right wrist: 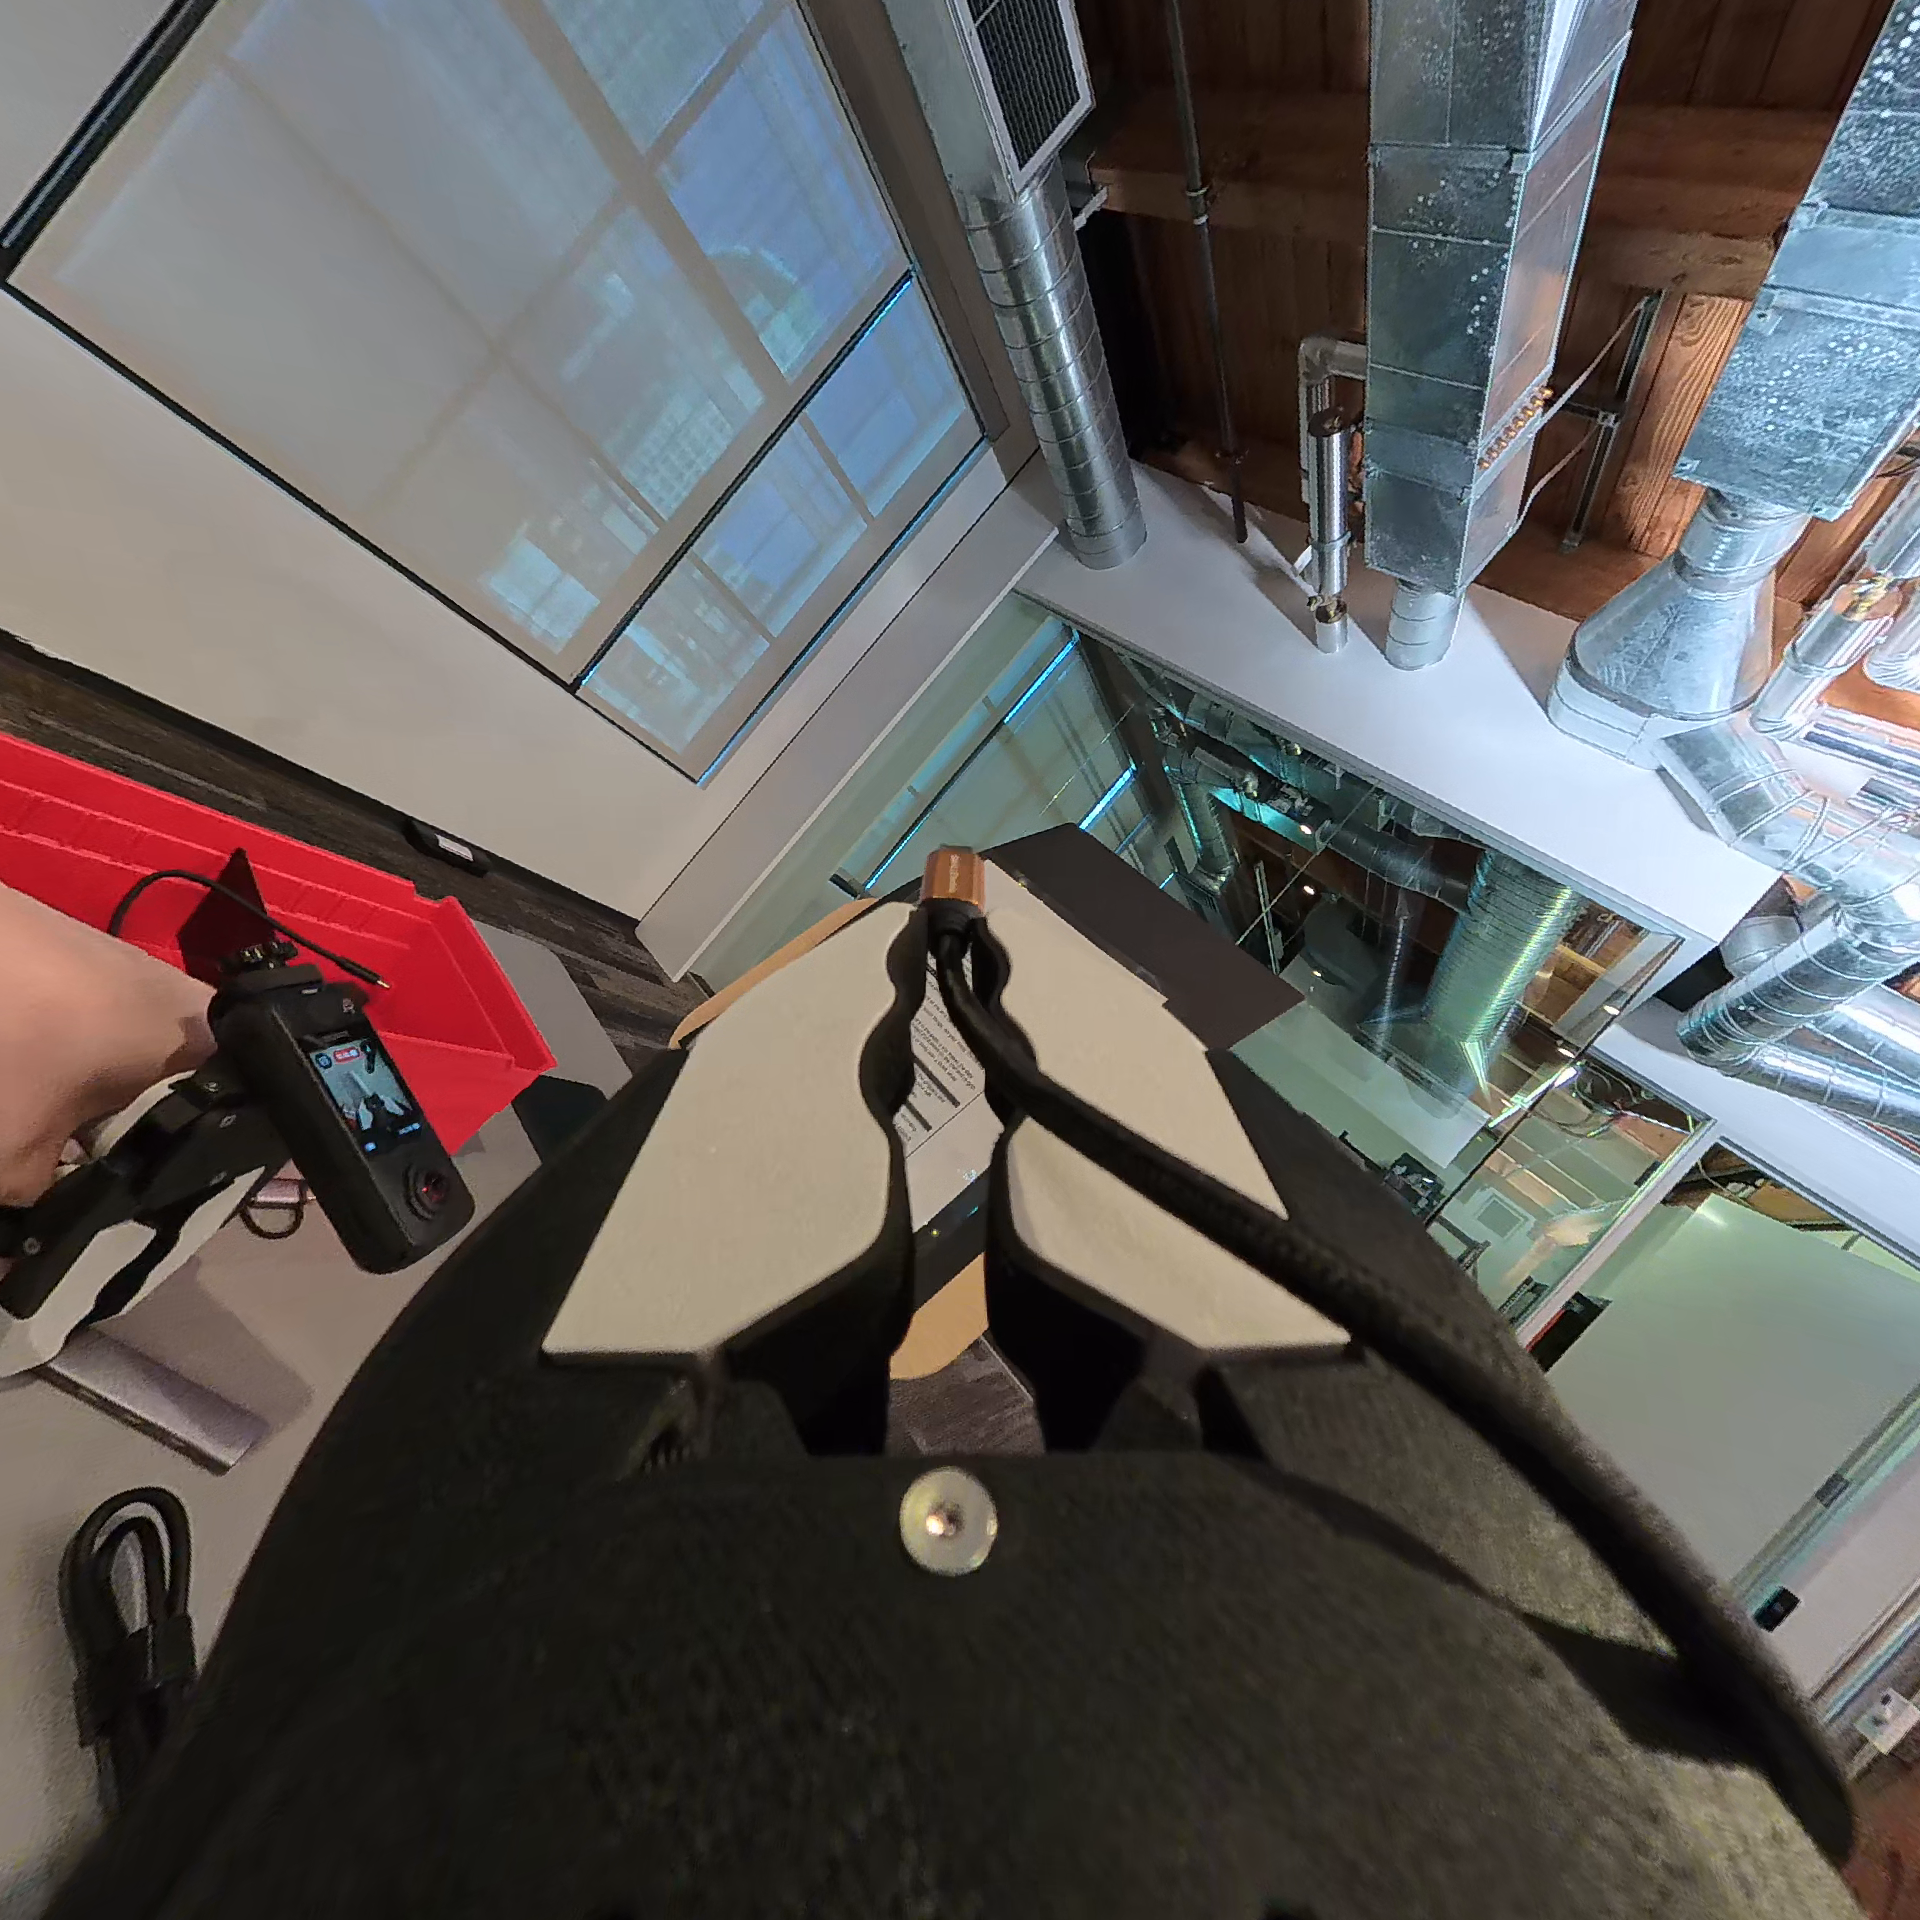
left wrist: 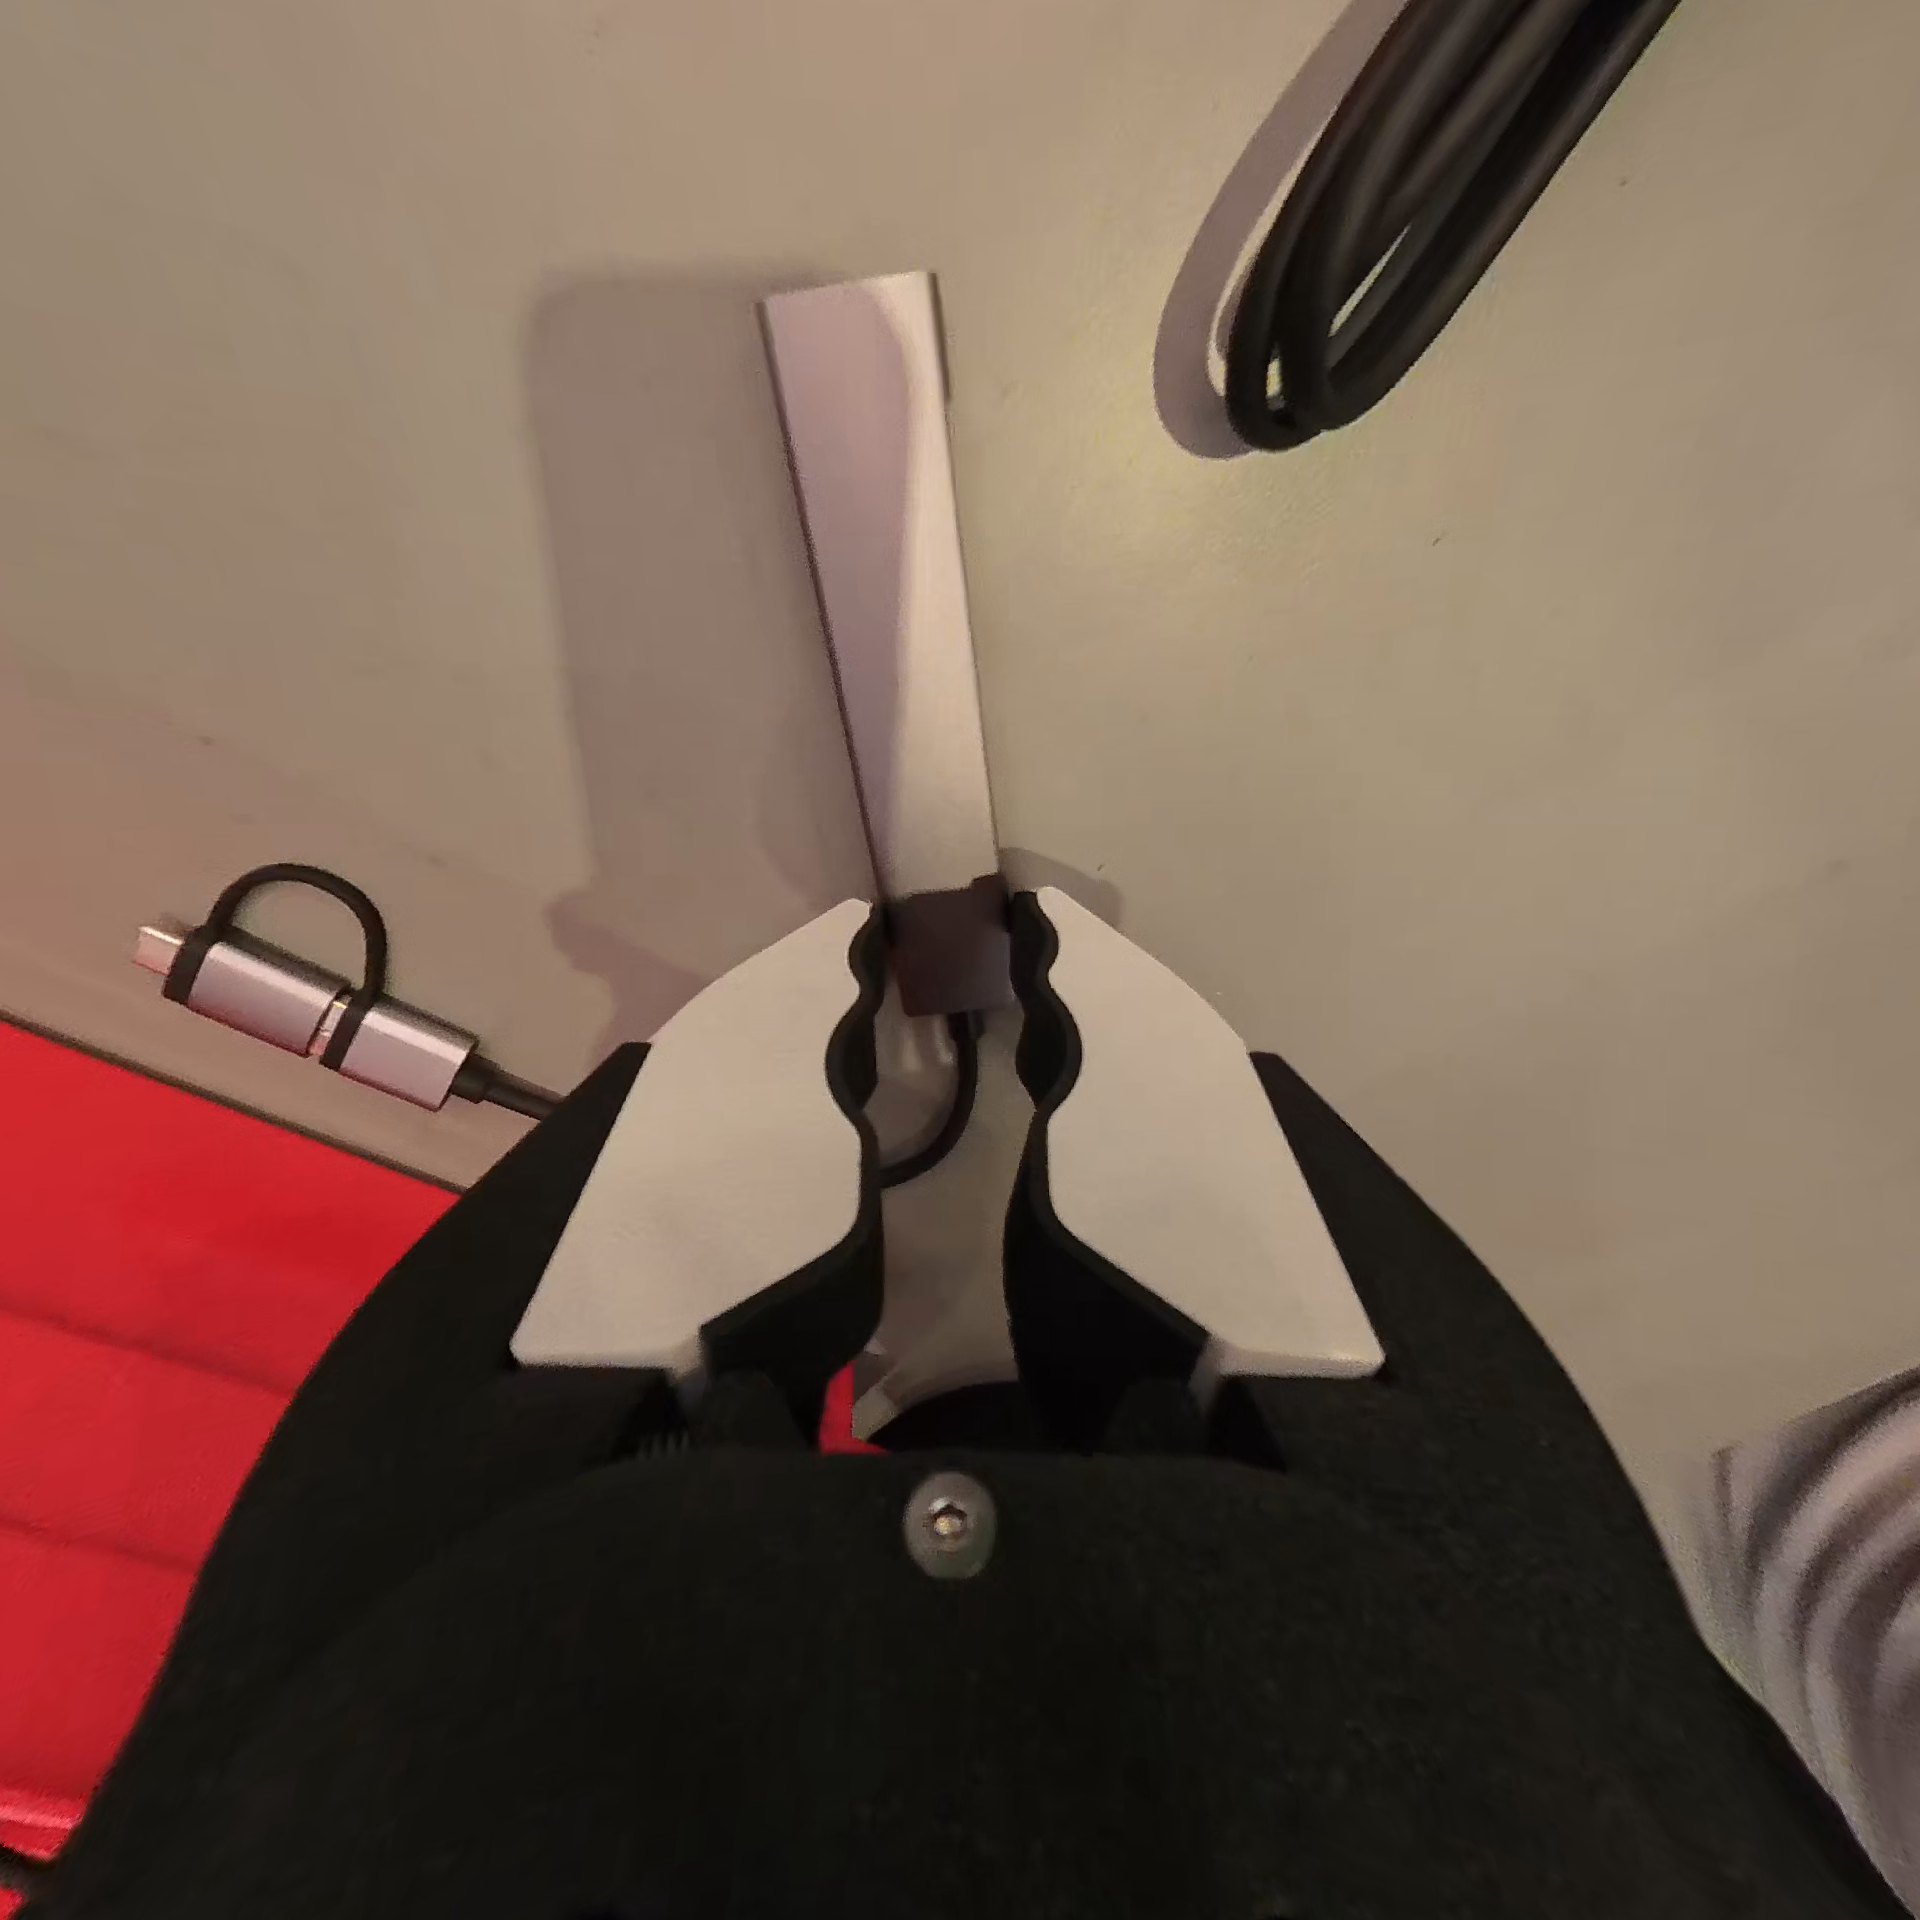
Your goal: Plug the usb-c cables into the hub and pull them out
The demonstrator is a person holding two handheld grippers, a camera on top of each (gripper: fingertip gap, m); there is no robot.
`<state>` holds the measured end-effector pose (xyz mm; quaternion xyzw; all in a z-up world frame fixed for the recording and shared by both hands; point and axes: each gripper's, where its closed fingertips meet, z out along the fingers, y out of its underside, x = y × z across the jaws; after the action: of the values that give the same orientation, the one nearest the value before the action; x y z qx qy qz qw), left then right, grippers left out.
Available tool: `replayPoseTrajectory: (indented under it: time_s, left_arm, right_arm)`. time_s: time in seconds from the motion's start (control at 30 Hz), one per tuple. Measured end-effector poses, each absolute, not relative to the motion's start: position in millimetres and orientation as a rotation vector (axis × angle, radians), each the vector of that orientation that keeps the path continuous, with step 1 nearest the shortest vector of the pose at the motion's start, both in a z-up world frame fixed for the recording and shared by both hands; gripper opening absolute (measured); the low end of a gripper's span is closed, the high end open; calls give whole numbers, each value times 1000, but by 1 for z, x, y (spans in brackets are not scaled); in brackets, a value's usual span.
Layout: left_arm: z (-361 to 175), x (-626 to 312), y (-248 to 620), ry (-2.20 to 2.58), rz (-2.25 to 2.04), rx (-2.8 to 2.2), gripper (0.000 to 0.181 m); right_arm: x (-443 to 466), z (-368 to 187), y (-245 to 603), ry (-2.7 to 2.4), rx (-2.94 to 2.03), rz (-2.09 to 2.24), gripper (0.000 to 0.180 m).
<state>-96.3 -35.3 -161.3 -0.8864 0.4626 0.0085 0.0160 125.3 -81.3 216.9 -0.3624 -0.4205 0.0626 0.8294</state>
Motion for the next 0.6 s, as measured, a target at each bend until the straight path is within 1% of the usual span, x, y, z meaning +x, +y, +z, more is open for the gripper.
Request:
replayPoseTrajectory:
  time_s: [0.1,0.23,0.43,0.6]
  left_arm:
    - [-161,-94,-37,1423,-37,-2786,22]
    - [-150,-73,-44,1326,-424,-2805,22]
    - [-102,-46,-48,1112,-1054,-2670,22]
    - [-56,-33,-53,972,-1493,-2417,22]
  right_arm:
    - [125,216,-80,-894,-774,133,8]
    - [125,215,-78,-896,-778,138,8]
    - [118,210,-70,-914,-801,141,8]
    - [107,202,-60,-943,-832,149,8]
